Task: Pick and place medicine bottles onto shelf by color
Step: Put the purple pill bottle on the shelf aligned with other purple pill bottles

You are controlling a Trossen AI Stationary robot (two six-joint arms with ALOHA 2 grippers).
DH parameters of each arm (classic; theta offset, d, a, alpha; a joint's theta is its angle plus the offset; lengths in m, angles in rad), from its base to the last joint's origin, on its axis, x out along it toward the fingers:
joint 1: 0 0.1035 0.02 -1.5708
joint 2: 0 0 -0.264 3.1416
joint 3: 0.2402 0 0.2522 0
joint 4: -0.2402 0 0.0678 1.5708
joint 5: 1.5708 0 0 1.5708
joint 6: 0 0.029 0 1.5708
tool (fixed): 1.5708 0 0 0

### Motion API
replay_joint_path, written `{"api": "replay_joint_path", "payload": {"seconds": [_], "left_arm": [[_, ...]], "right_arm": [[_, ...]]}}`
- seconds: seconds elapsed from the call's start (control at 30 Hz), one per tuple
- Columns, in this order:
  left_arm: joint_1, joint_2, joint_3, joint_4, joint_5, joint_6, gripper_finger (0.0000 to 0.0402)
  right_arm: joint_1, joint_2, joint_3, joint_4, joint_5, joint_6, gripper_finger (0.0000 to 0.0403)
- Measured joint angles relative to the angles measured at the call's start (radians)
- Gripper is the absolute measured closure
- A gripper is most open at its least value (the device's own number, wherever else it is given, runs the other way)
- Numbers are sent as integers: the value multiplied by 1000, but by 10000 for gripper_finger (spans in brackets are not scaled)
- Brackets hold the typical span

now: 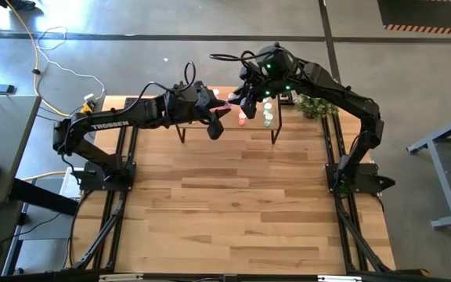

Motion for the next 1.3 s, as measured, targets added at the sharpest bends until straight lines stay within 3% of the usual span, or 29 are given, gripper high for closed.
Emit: {"api": "replay_joint_path", "payload": {"seconds": [0.57, 1.0, 1.3], "left_arm": [[0, 0, 0, -2, -1, -8, 295], [14, -4, 0, -77, -18, -42, 189], [60, -115, 0, -261, -22, -61, 180]], "right_arm": [[0, 0, 0, 0, 0, 4, 293], [0, 2, -1, -10, 43, 4, 293], [34, 20, -1, 4, 173, 35, 293]]}}
